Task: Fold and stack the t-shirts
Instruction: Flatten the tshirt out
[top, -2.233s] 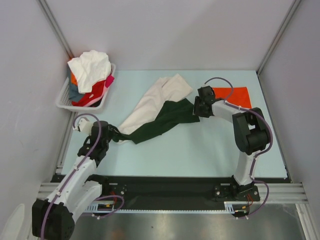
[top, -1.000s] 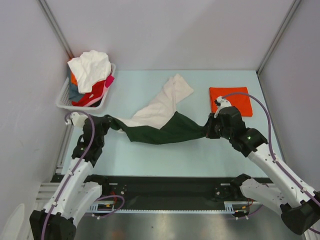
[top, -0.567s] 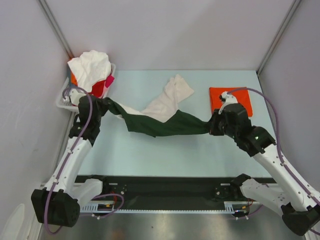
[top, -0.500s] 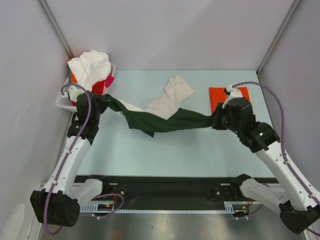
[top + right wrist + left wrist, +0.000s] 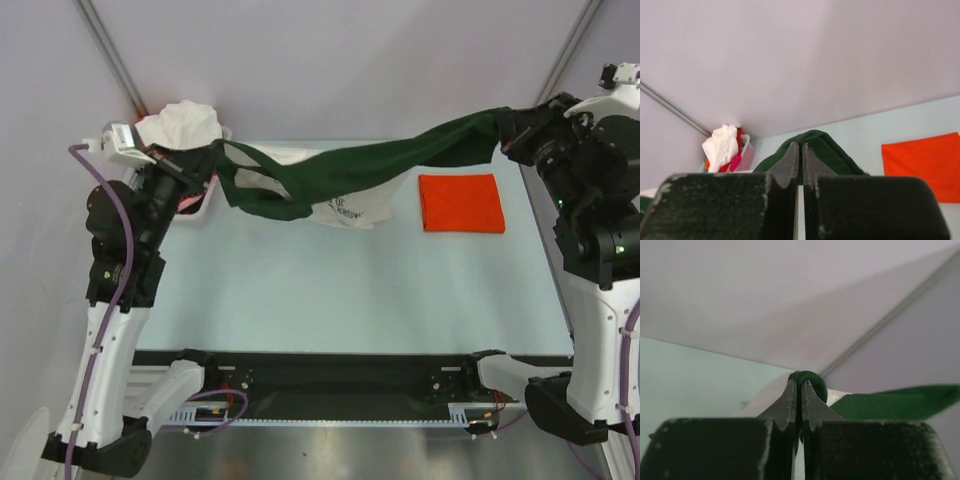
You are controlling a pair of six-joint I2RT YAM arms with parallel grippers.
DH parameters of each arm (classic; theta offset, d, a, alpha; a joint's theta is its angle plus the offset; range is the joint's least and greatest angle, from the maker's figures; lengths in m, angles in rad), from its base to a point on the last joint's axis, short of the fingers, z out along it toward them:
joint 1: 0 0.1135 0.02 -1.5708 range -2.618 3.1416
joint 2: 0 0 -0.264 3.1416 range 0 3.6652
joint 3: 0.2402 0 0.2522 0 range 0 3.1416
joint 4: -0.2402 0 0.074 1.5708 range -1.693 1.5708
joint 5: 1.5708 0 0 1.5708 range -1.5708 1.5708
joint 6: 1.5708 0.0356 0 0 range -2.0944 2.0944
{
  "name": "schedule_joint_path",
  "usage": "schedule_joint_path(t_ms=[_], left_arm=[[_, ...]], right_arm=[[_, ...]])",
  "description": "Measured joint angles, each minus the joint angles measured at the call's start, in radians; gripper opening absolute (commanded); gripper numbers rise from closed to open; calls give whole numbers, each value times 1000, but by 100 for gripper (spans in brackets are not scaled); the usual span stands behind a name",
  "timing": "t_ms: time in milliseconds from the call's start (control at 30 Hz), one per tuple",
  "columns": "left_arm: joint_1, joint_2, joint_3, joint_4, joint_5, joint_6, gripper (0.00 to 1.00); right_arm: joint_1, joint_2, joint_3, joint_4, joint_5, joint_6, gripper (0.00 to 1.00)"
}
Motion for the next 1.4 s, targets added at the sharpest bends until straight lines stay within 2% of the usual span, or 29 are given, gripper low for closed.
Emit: schedule_joint_path(t_ms=[233, 433, 700, 833, 900, 1000, 1100, 1167, 1267, 1400], left_arm=[[-291, -67, 1, -19, 80, 38, 0], [-514, -51, 16, -29, 93, 45, 0], [-943, 108, 81, 39, -21, 89, 0], [-1022, 188, 166, 14, -71, 114, 0], [-1015, 183, 196, -26, -132, 124, 0], [-924, 137, 205, -70, -180, 117, 0], [-702, 51, 124, -87, -177, 93, 0], [-539, 7, 41, -101, -161, 74, 0], [-291, -19, -179, 0, -5, 19, 0], [-61, 104, -502, 97, 161, -72, 0]], right_arm=[[-7, -131, -76, 148, 93, 31, 0], [-7, -207, -40, 262, 212, 11, 0], [14, -230, 32, 347, 384, -63, 0], [37, -166, 82, 391, 435, -94, 0], [39, -95, 116, 426, 433, -95, 0], [40, 18, 121, 462, 391, -78, 0], [40, 150, 72, 493, 310, -29, 0], [44, 238, 26, 508, 255, 8, 0], [57, 424, -23, 509, 178, 50, 0], [90, 672, -28, 505, 74, 83, 0]])
